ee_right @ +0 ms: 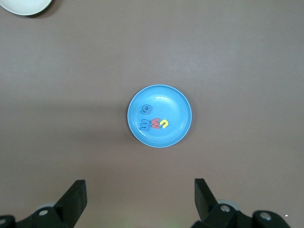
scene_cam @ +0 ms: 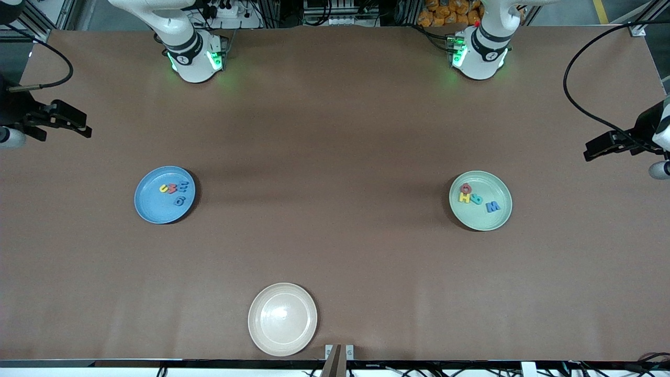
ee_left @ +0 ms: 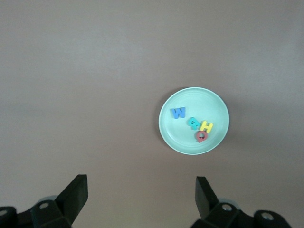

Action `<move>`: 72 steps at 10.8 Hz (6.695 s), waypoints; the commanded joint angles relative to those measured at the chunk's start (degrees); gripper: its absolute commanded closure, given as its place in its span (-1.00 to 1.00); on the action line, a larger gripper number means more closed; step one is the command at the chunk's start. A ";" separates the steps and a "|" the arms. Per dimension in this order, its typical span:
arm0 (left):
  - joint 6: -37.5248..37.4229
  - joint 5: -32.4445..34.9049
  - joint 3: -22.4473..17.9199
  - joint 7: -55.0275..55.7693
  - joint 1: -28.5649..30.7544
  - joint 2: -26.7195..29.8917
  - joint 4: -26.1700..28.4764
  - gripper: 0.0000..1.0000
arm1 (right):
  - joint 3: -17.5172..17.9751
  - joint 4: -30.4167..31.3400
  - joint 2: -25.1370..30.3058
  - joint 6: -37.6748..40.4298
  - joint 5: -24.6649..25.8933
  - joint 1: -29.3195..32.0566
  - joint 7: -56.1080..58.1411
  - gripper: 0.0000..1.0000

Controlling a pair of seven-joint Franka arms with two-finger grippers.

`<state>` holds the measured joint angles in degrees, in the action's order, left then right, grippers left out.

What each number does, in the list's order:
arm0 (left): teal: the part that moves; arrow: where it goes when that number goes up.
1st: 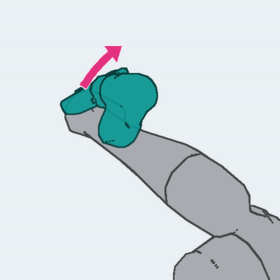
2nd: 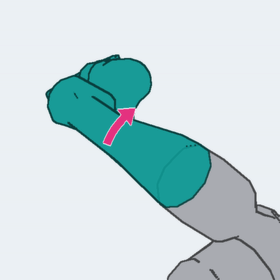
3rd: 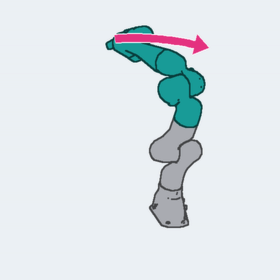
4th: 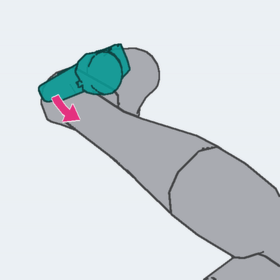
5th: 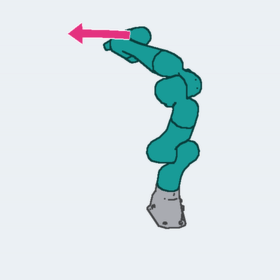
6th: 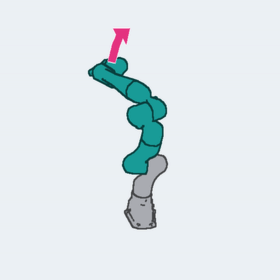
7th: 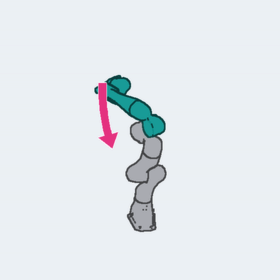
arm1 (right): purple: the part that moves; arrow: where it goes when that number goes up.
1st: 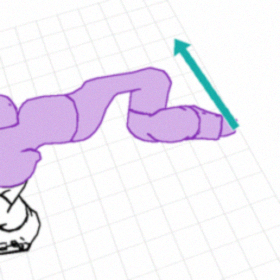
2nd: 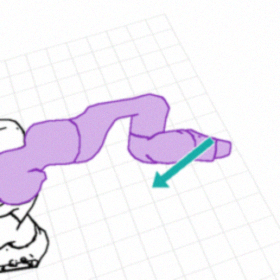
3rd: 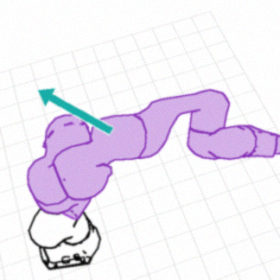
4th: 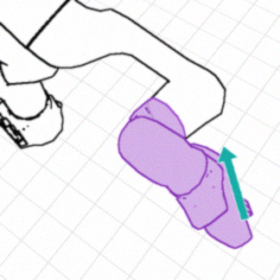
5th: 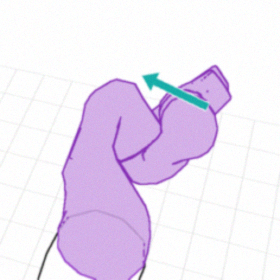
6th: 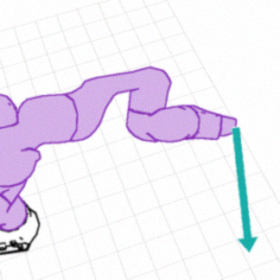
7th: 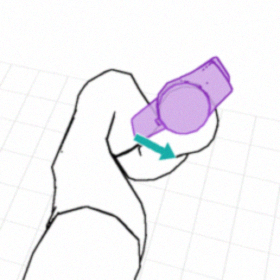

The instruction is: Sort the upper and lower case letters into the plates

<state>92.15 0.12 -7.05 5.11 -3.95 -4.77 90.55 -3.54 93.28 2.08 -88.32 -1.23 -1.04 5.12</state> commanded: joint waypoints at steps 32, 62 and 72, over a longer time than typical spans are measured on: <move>0.49 1.20 -0.07 -4.23 2.37 -2.00 -5.74 -1.00 | 0.37 -2.32 -1.38 -1.24 -0.79 0.34 -0.28 -1.00; 0.49 1.11 0.02 -4.32 2.72 -1.91 -5.74 -1.00 | 0.29 -2.41 -1.73 -2.91 -1.05 1.38 -0.02 -1.00; 0.49 0.23 0.11 -4.23 2.46 -1.91 -5.47 -1.00 | 0.29 -2.49 -1.73 -2.82 0.44 1.21 -0.28 -1.00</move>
<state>93.09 -0.08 -7.11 2.15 -1.47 -6.34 85.86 -3.77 92.16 1.05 -91.61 -1.32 -0.43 5.12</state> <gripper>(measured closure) 0.000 0.000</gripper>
